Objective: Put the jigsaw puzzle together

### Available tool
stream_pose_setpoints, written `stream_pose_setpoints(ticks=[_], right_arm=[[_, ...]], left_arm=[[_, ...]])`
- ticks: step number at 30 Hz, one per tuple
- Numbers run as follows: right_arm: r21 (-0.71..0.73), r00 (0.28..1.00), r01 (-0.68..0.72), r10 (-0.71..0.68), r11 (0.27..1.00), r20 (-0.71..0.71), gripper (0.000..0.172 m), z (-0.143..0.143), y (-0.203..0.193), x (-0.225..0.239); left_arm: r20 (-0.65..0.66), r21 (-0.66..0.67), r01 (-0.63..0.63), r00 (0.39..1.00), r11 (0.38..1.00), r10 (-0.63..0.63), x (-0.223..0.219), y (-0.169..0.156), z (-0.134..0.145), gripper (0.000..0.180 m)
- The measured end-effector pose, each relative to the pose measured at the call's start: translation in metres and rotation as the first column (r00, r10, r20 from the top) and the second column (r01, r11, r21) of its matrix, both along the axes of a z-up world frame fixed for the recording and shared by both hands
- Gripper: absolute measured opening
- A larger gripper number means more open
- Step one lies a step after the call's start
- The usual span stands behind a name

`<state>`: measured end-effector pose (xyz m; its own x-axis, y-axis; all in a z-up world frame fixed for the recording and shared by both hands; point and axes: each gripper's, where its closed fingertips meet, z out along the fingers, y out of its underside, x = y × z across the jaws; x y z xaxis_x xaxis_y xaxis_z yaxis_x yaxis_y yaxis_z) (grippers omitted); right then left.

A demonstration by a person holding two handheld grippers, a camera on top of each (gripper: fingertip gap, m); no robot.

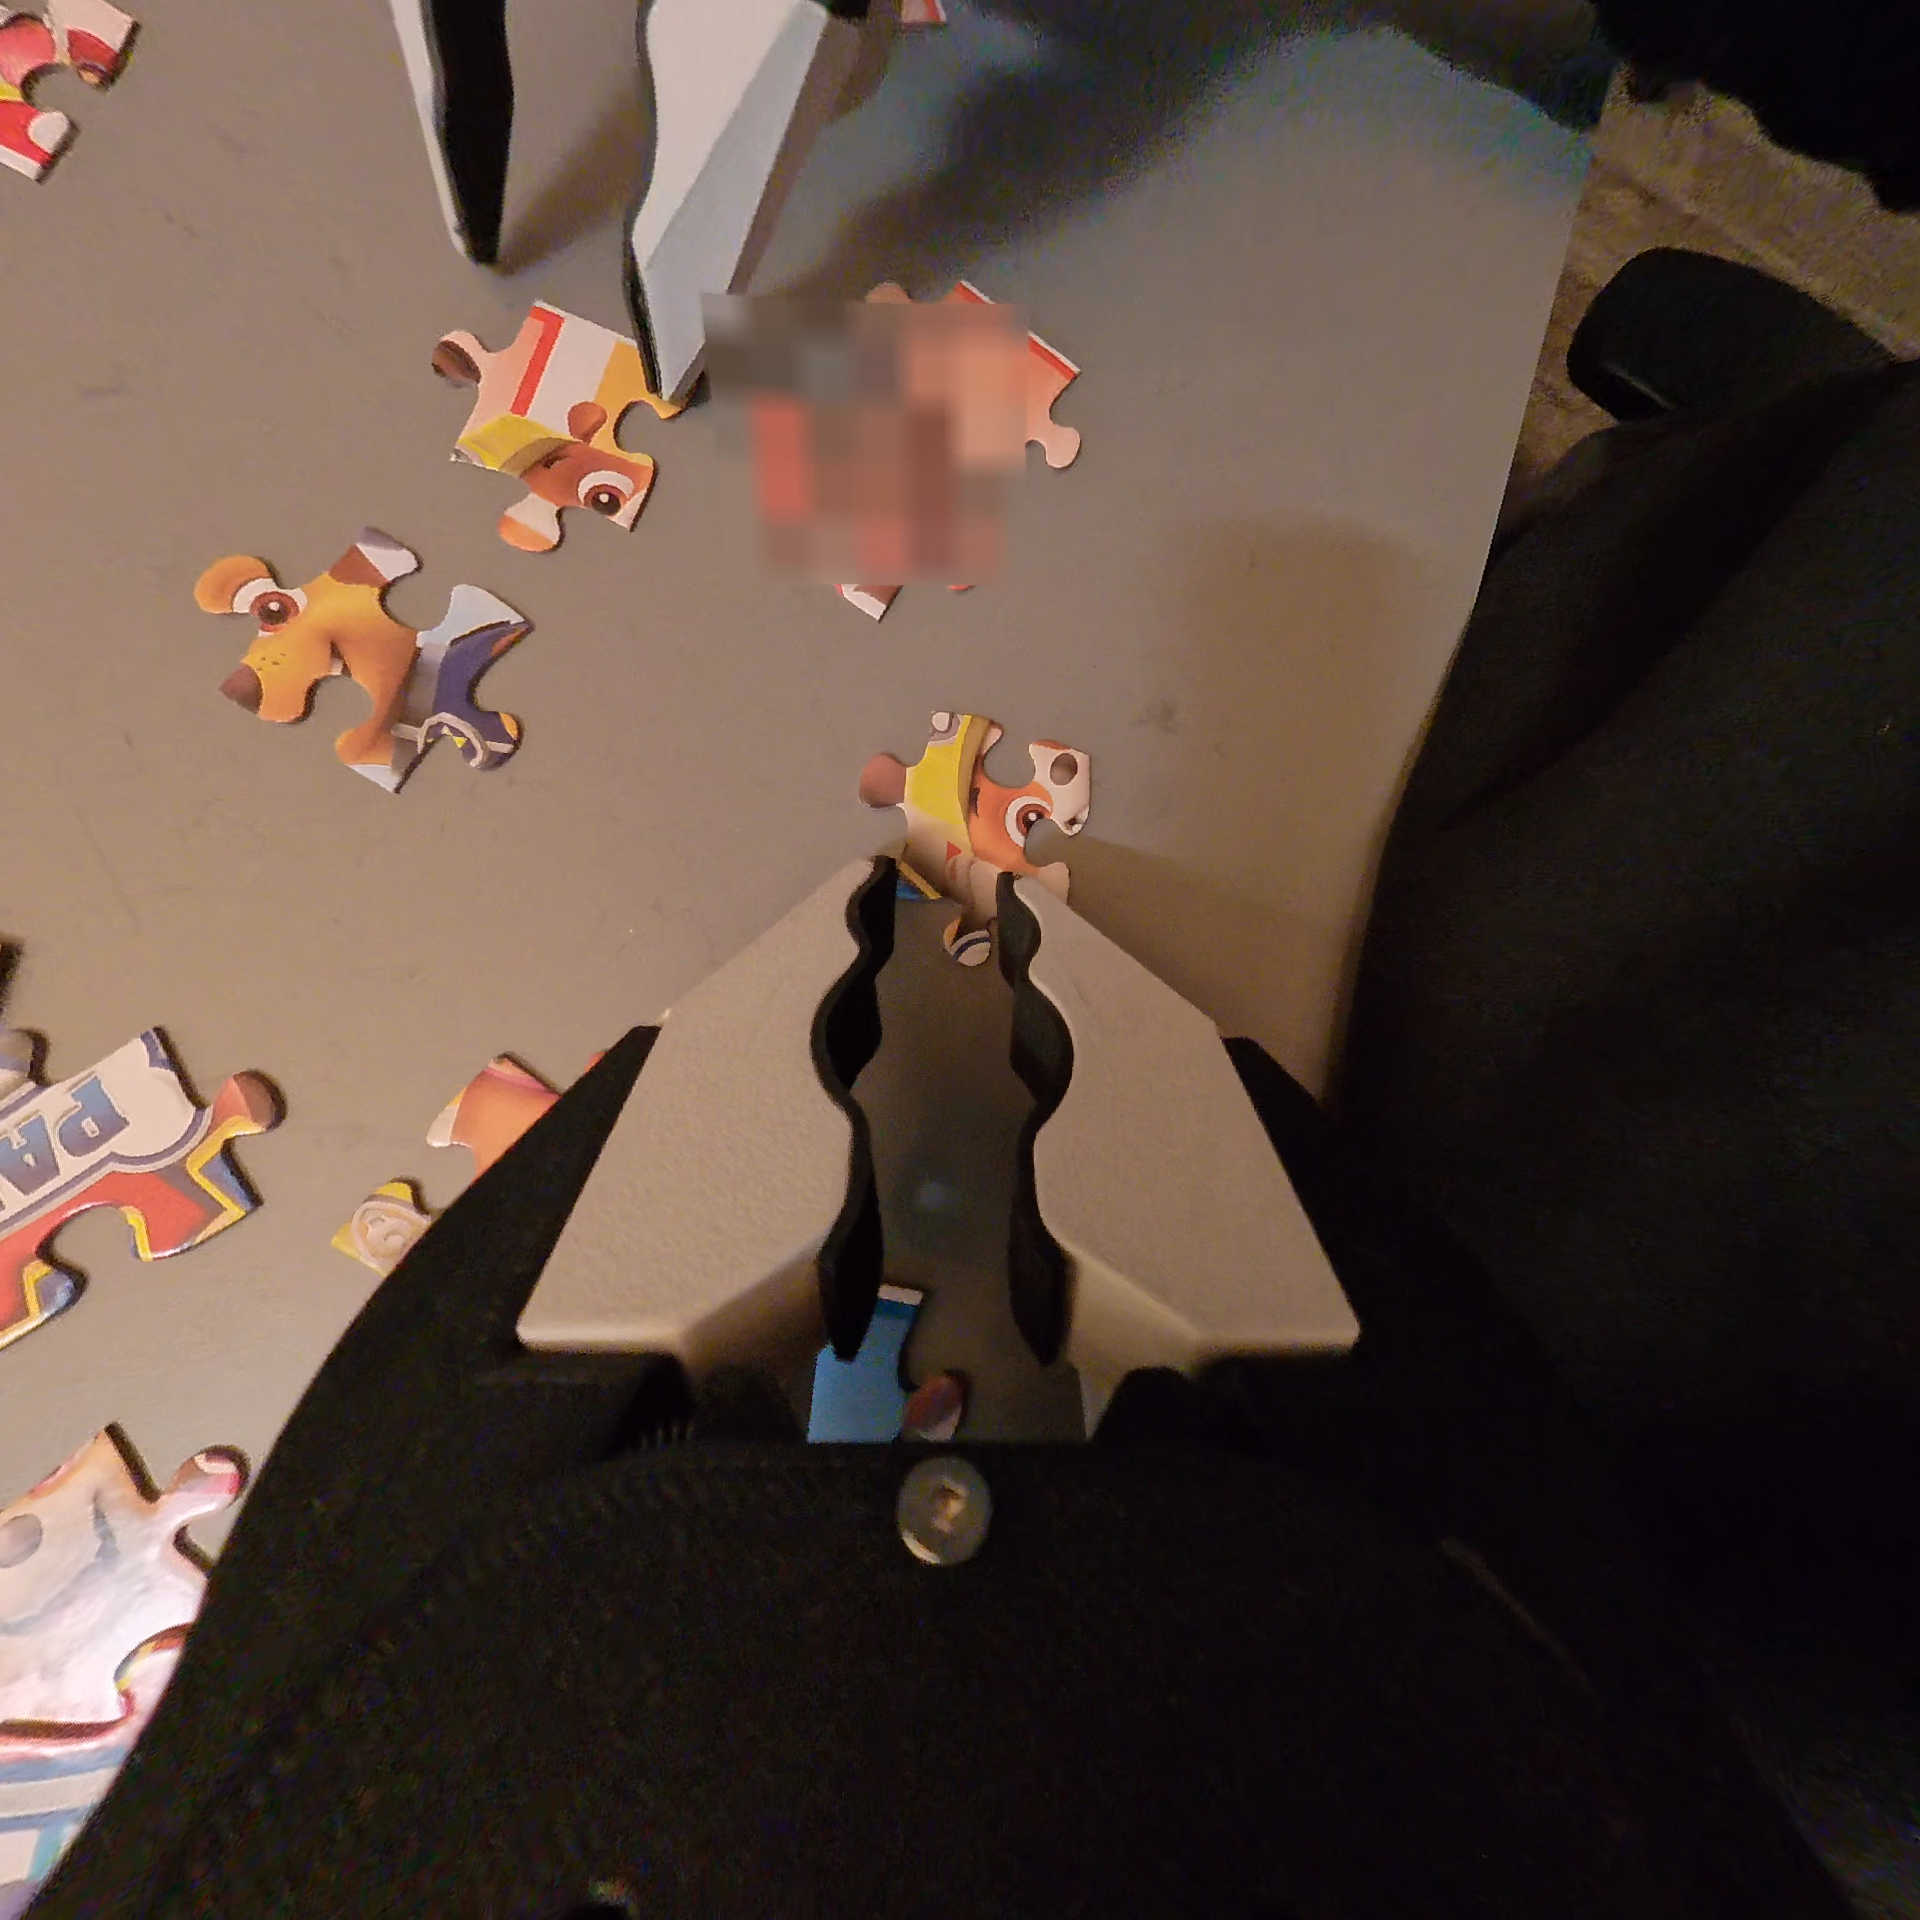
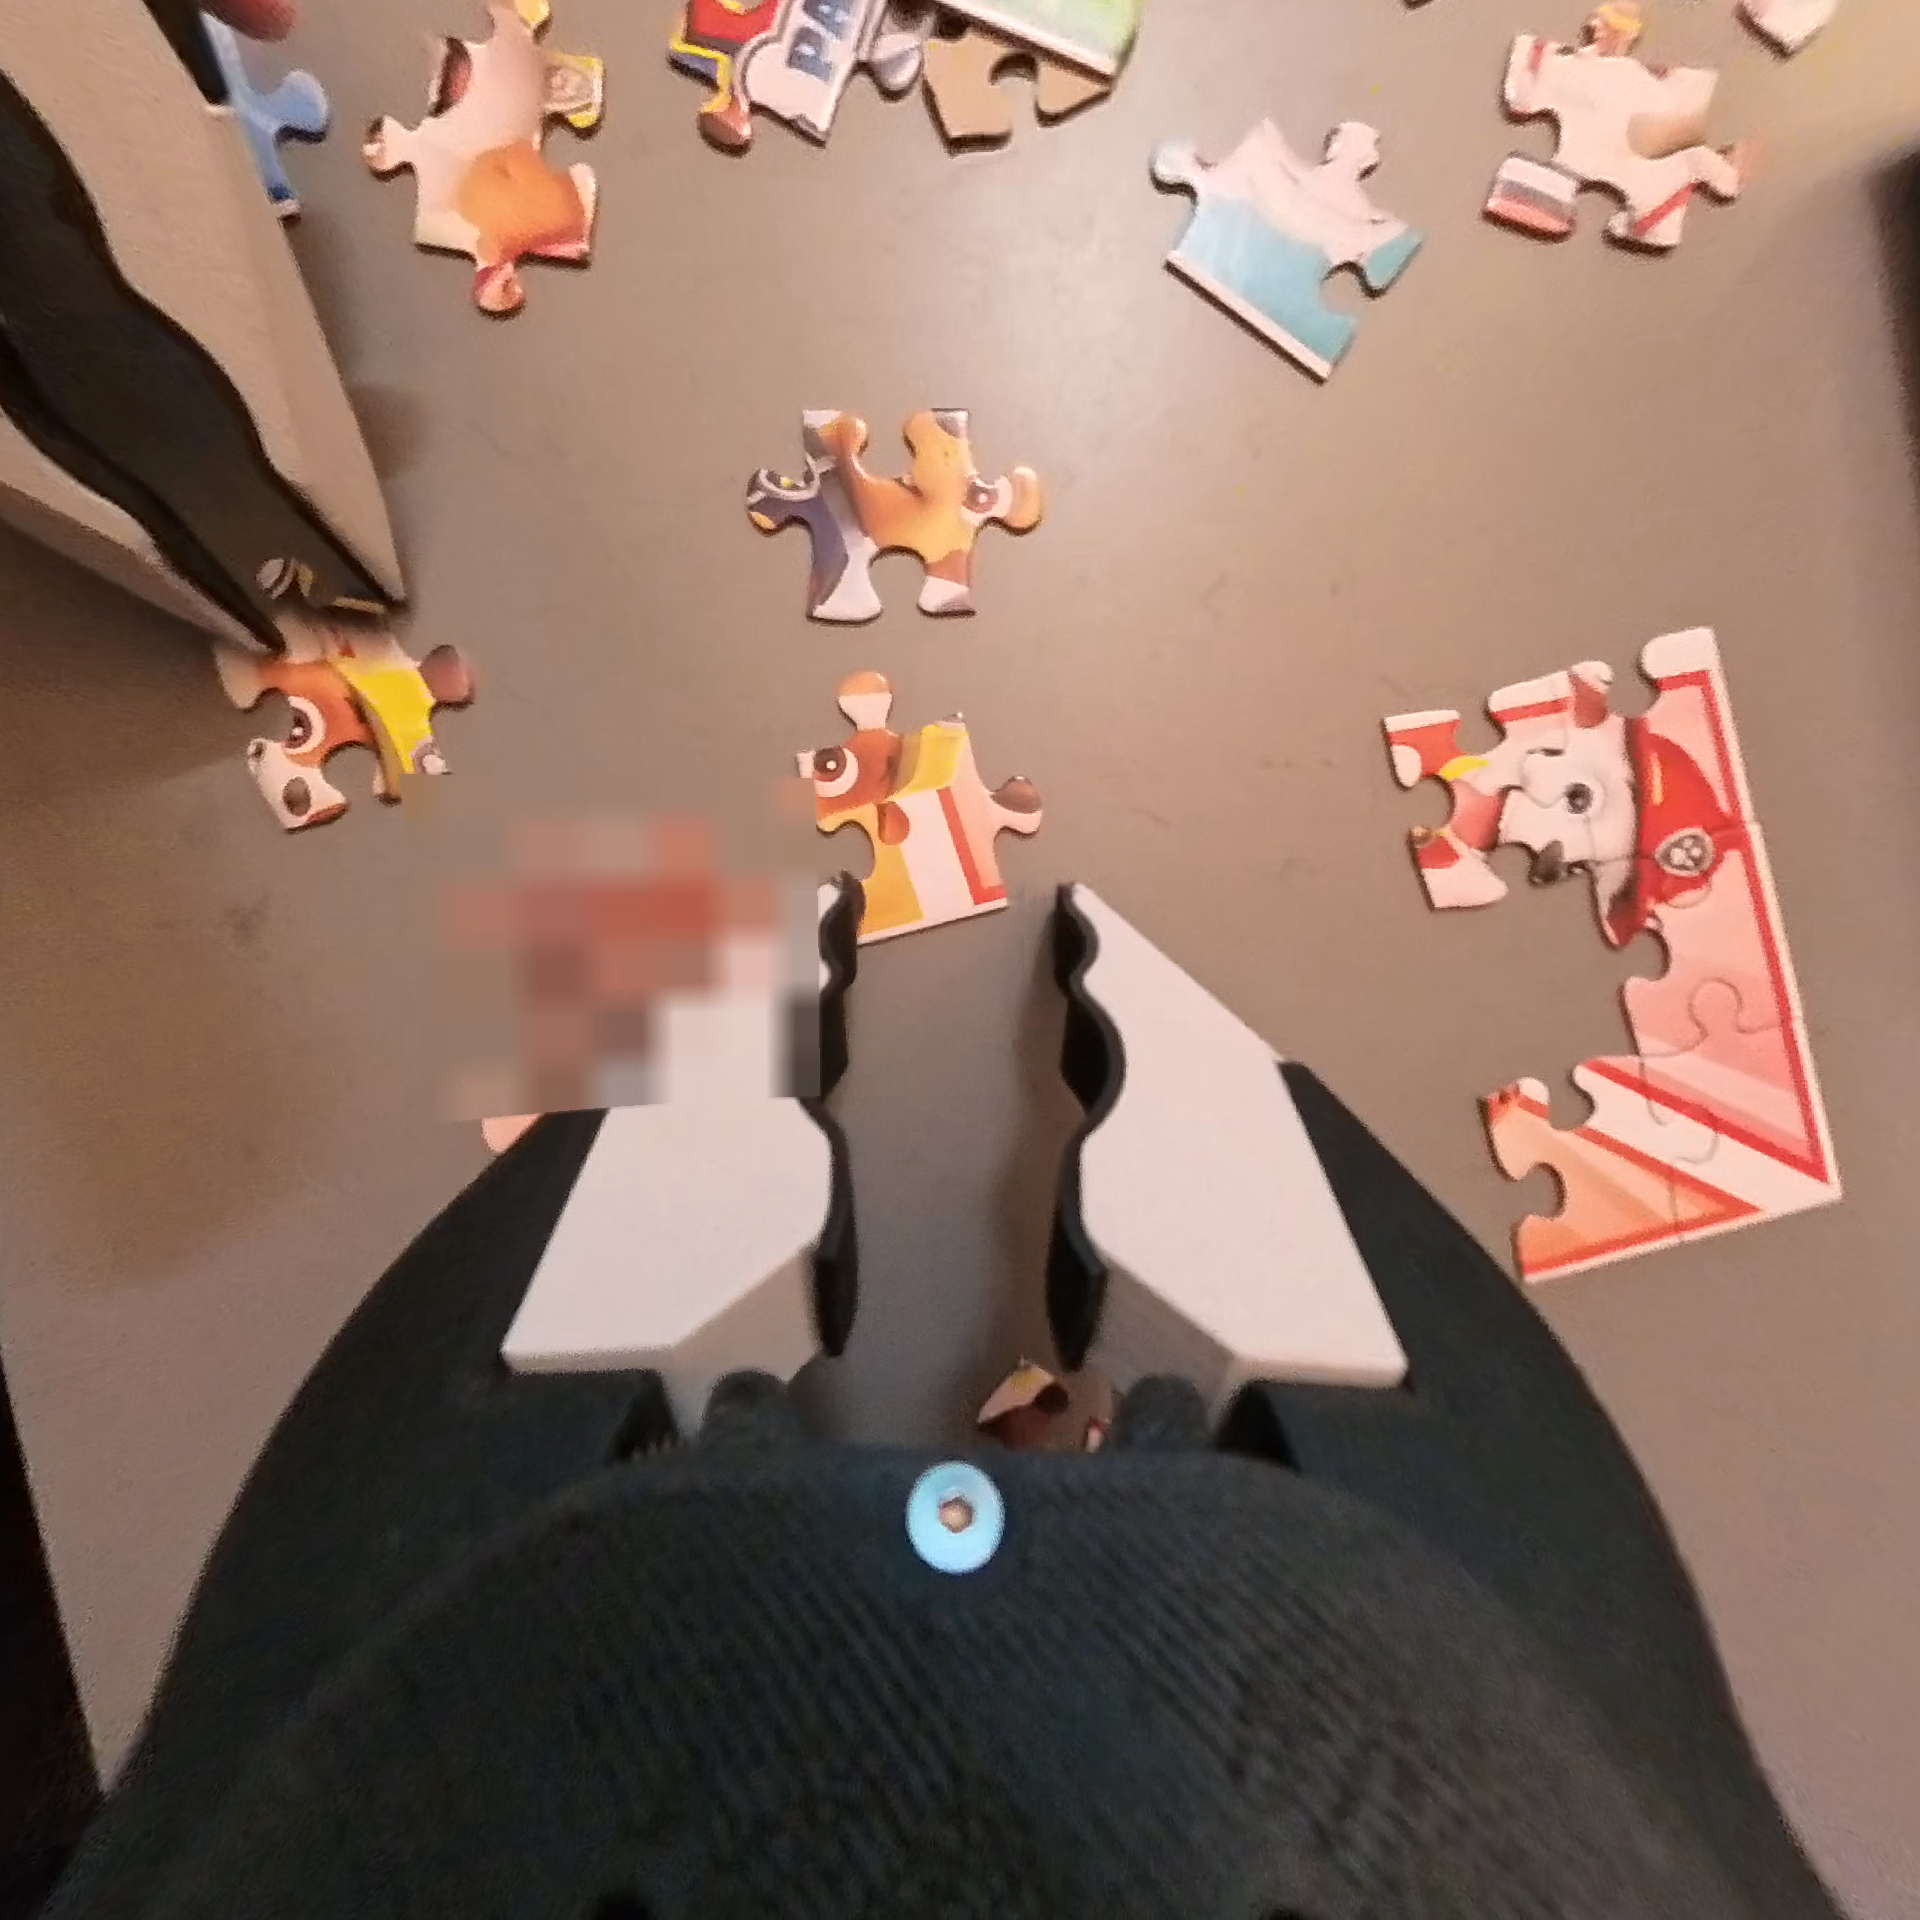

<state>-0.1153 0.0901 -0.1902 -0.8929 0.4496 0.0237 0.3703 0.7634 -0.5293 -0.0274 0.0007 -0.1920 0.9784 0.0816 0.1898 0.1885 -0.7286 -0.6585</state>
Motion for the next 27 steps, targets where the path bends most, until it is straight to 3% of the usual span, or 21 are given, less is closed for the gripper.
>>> stream_pose_setpoints(ticks=[7, 11, 13, 27], right_arm=[[-0.044, 0.999, 0.036, -0.034, 0.998, 0.034, 0.04, 0.0, -0.008, 0.001], [-0.051, 0.999, 0.053, -0.053, 0.997, 0.002, 0.032, -0.002, -0.013, 0.0], [-0.054, 0.998, 0.06, -0.06, 0.997, -0.003, 0.02, -0.002, -0.017, 0.001], [-0.139, 0.996, 0.083, -0.08, 0.987, 0.024, 0.019, 0.0, -0.023, 0.007]], left_arm=[[-0.001, -0.006, 0.014, 1.0, 1.0, -0.014, -0.001, 0.0, 0.0, 0.015], [0.0, 0.001, 0.001, 1.0, 1.0, -0.001, -0.001, 0.0, 0.0, 0.015], [0.003, 0.007, -0.004, 1.0, 1.0, 0.004, 0.0, 0.0, 0.0, 0.015], [0.014, 0.008, -0.015, 1.0, 1.0, 0.015, -0.002, -0.006, 0.0, 0.014]])
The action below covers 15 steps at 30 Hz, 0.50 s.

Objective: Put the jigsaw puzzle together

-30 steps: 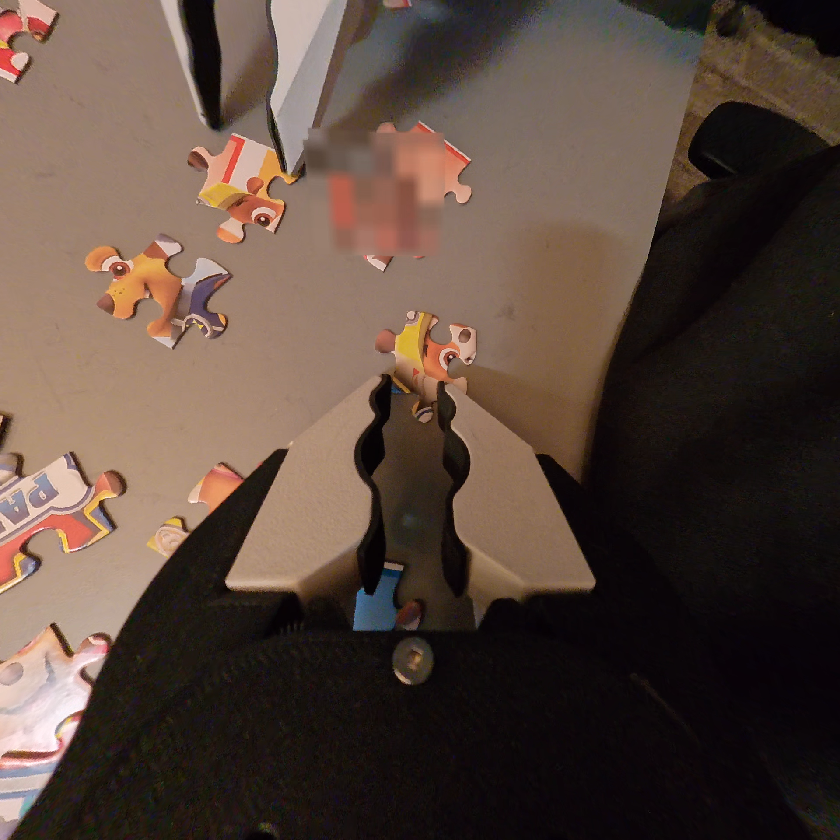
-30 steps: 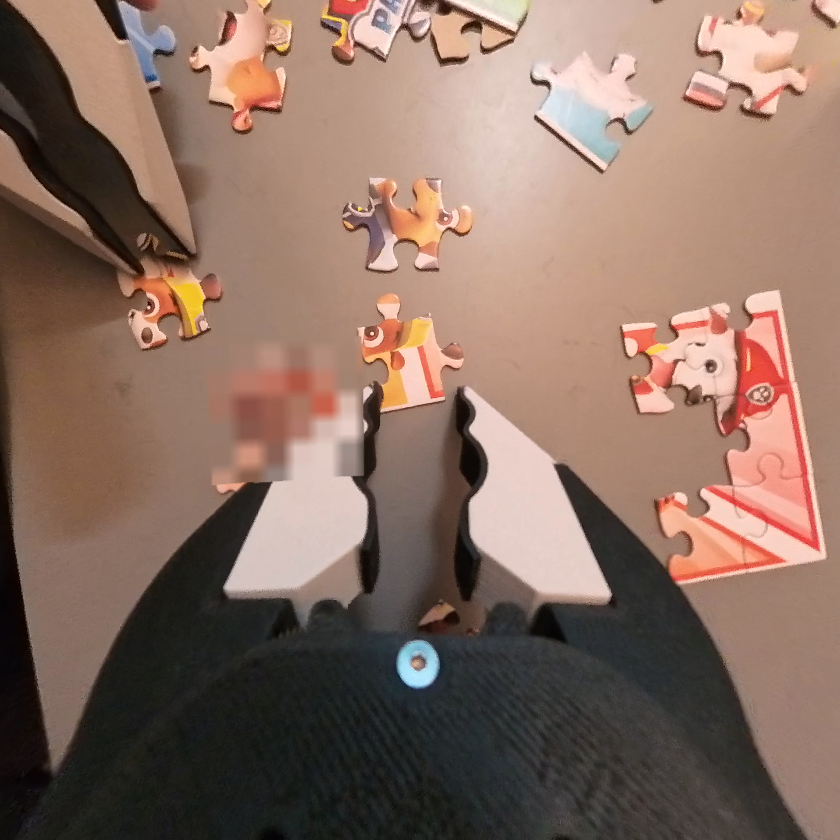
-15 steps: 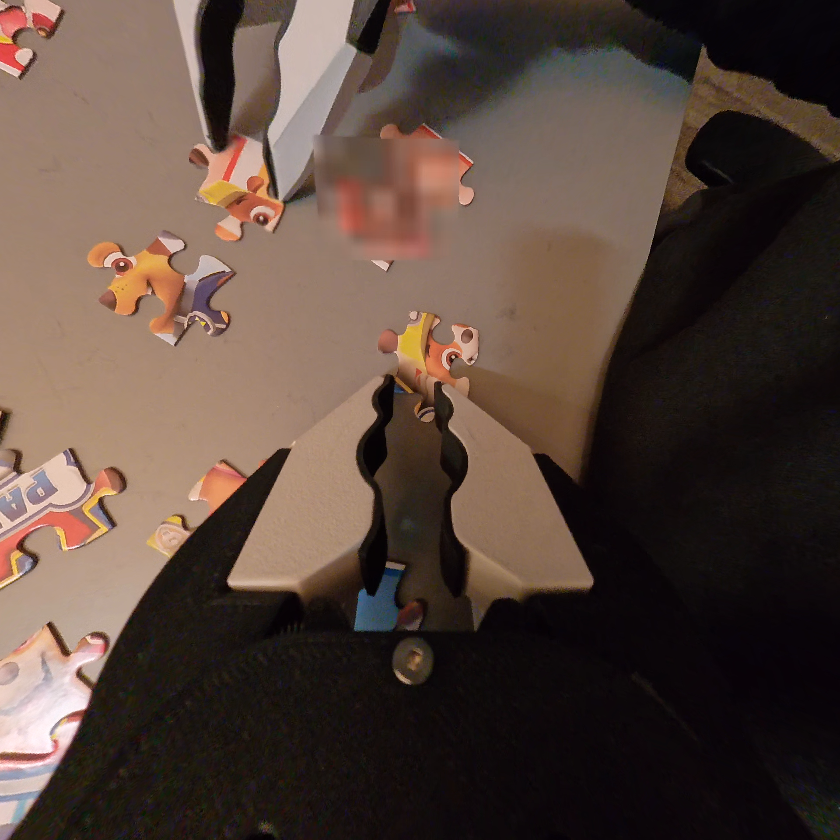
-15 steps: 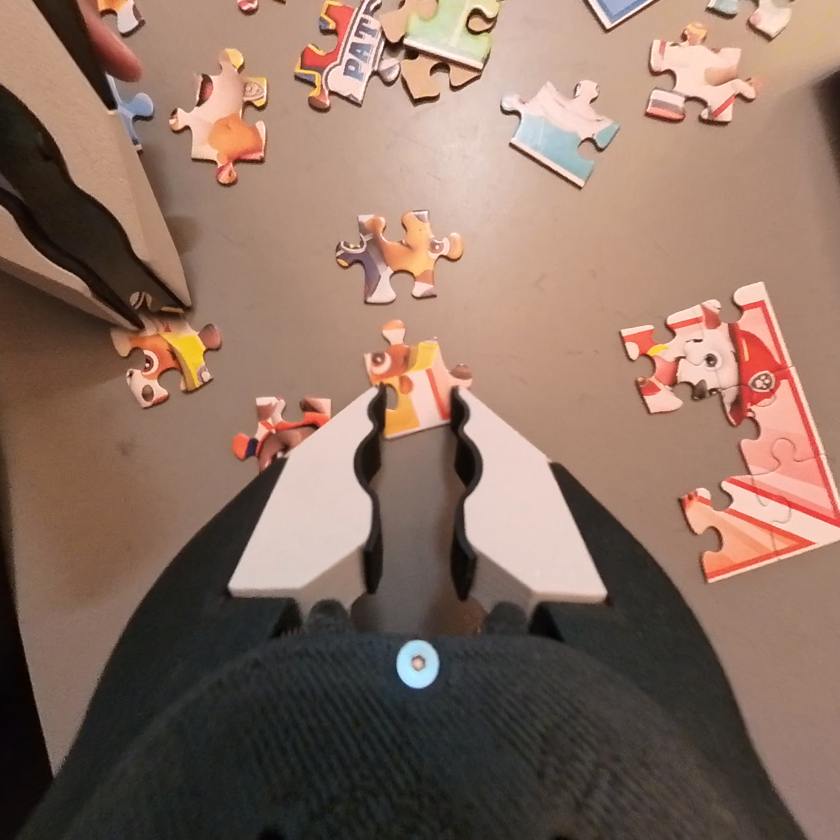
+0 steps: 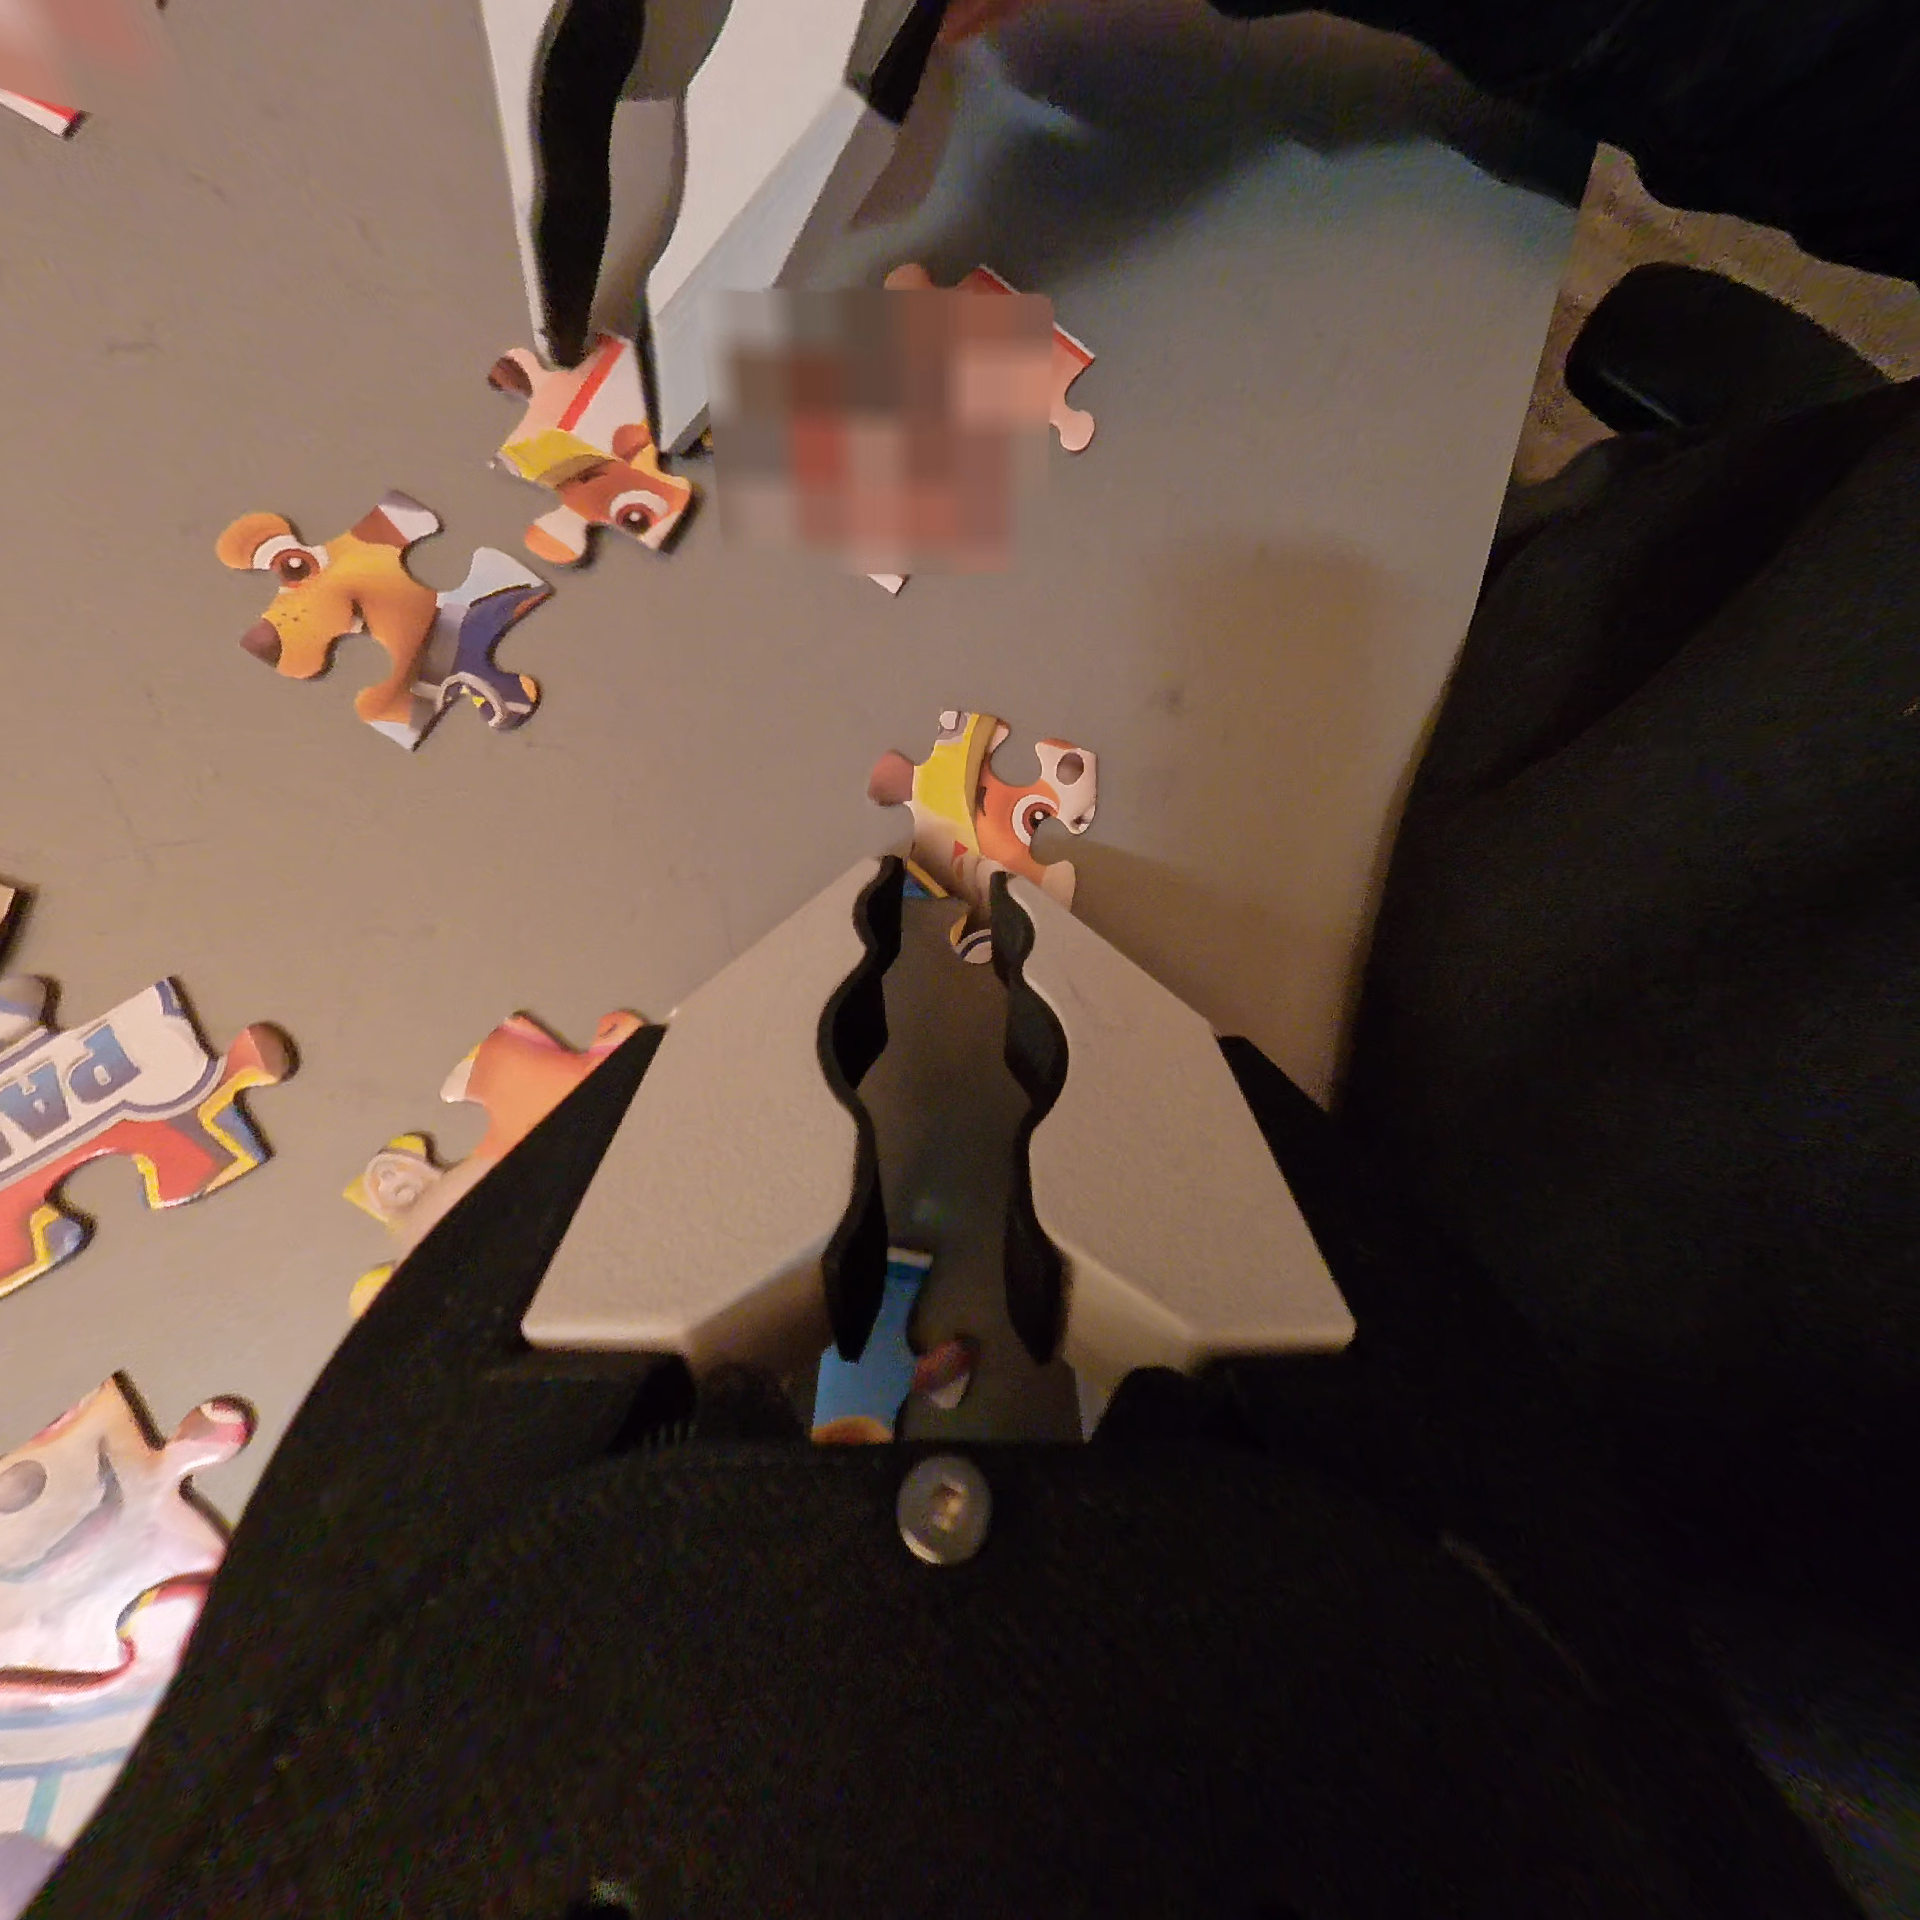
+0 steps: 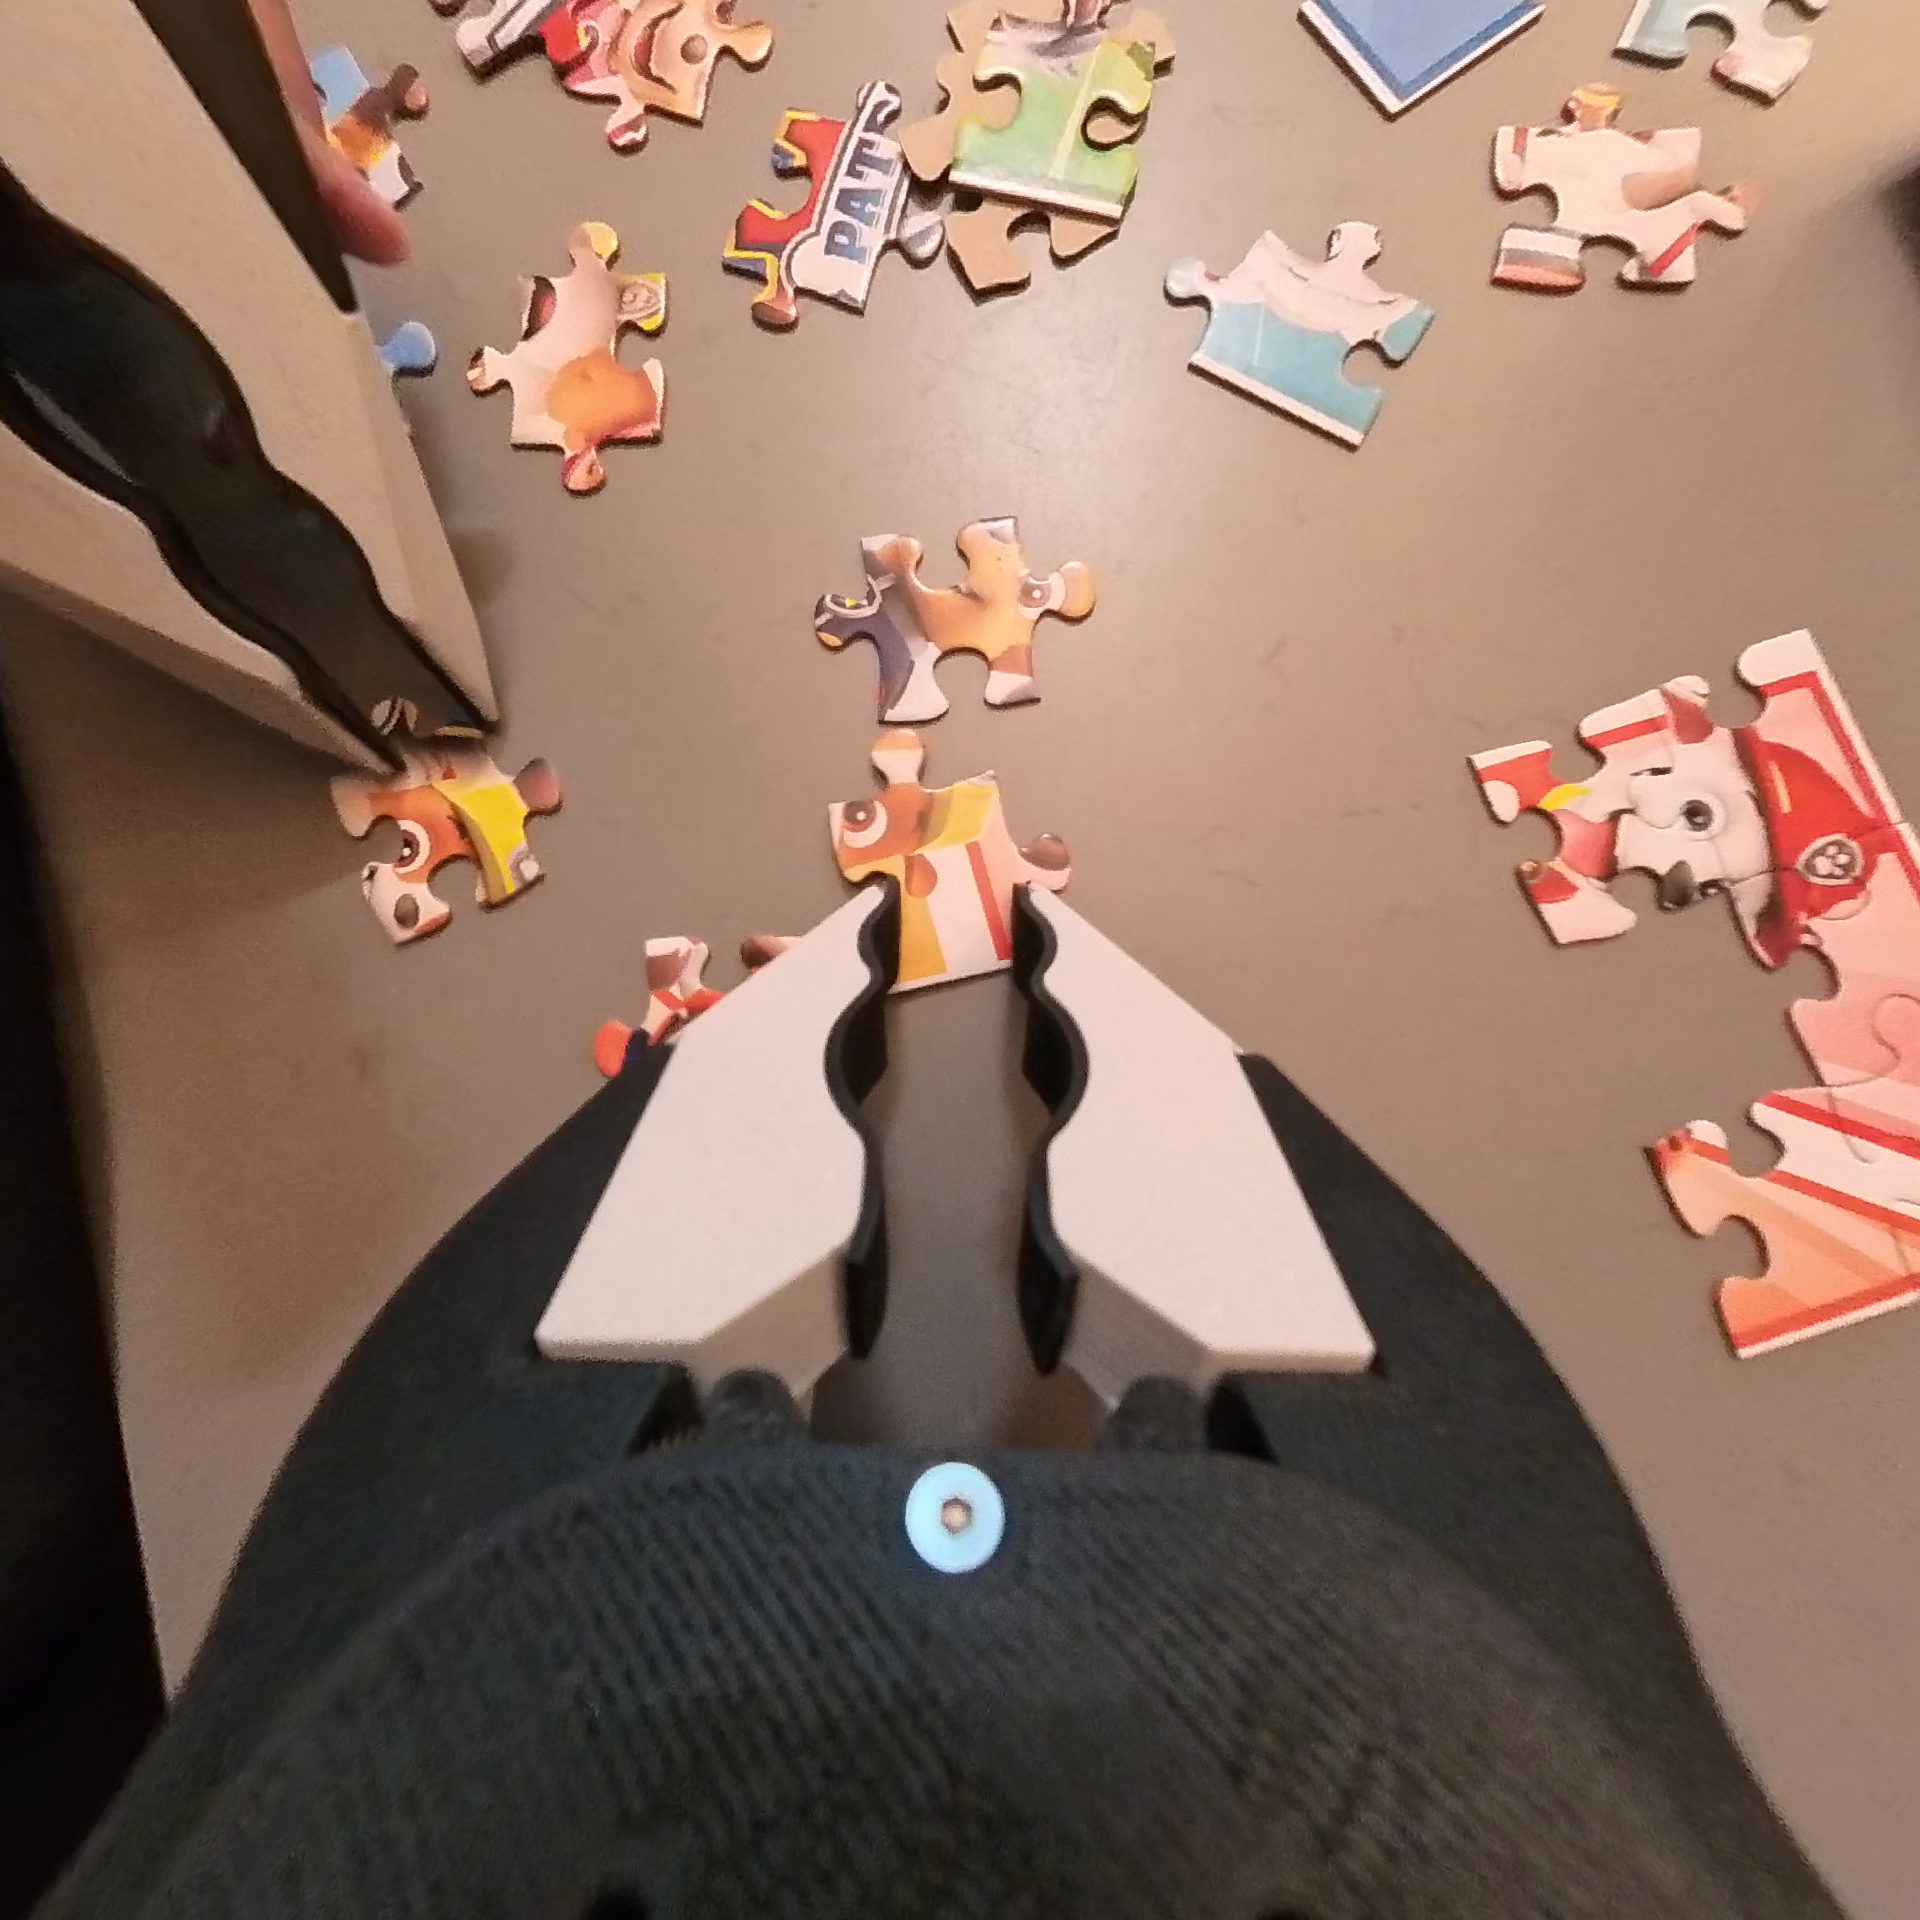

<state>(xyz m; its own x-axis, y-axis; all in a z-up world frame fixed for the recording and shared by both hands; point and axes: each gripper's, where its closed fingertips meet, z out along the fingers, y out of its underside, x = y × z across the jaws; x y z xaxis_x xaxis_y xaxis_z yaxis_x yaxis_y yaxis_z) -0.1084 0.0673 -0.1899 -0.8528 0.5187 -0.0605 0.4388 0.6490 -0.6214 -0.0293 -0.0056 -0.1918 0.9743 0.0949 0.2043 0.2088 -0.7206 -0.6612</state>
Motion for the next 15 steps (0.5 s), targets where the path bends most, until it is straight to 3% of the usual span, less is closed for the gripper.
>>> stream_pose_setpoints(ticks=[15], right_arm=[[-0.01, 0.987, -0.159, 0.159, 0.987, 0.015, 0.018, -0.001, -0.051, 0.035]], left_arm=[[0.004, -0.049, -0.088, 0.996, 0.995, 0.088, -0.014, -0.035, 0.0, 0.014]])
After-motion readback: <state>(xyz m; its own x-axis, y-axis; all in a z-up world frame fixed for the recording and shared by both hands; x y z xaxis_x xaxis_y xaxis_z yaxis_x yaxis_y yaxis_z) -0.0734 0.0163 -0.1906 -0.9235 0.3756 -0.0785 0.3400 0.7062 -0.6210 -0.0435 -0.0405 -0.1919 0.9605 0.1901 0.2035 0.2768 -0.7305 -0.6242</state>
